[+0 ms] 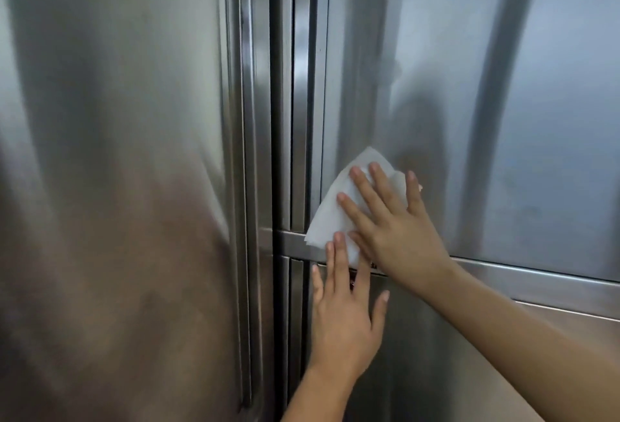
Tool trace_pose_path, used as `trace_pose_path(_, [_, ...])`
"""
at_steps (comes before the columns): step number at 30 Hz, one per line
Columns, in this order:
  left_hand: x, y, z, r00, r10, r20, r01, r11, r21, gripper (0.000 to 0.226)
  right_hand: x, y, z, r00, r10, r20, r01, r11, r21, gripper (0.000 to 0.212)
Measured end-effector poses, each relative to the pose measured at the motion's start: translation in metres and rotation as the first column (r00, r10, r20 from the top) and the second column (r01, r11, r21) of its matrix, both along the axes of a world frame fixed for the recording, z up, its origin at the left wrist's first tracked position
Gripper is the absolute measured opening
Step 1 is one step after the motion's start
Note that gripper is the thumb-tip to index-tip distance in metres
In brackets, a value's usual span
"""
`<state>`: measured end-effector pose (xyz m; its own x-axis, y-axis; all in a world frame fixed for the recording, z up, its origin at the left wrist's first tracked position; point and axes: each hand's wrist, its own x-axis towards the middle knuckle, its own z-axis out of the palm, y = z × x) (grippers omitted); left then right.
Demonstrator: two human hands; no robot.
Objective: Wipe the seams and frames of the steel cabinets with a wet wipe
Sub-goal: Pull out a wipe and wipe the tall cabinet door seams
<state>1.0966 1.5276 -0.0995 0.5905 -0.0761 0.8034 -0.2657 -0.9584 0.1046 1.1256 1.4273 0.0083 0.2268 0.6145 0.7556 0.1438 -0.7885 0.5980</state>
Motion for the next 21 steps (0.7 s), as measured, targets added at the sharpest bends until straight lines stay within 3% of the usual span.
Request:
trace_pose_path(7, [-0.01, 0.035, -0.03, 0.999, 0.022, -0.035, -0.023, 1.0, -0.018, 0.056, 0.003, 0.018, -0.027, 0.992, -0.111, 0.059, 0.106, 0.992, 0.075, 0.052])
trace_pose_path(12, [-0.019, 0.059, -0.043, 0.994, 0.083, -0.07, -0.087, 0.995, -0.049, 0.057, 0.002, 0.039, -0.033, 0.993, -0.119, 0.02, 0.114, 0.976, 0.185, 0.027])
trace_pose_path(16, [-0.025, 0.065, -0.062, 0.99, 0.089, -0.105, -0.094, 0.995, -0.039, 0.058, 0.01, 0.053, -0.053, 0.989, -0.109, -0.096, 0.124, 0.977, 0.171, 0.066])
trace_pose_path(21, [-0.033, 0.072, -0.081, 0.987, 0.062, -0.151, -0.068, 0.997, -0.031, 0.06, 0.019, 0.056, -0.06, 0.975, -0.21, -0.074, 0.207, 0.977, -0.051, 0.09])
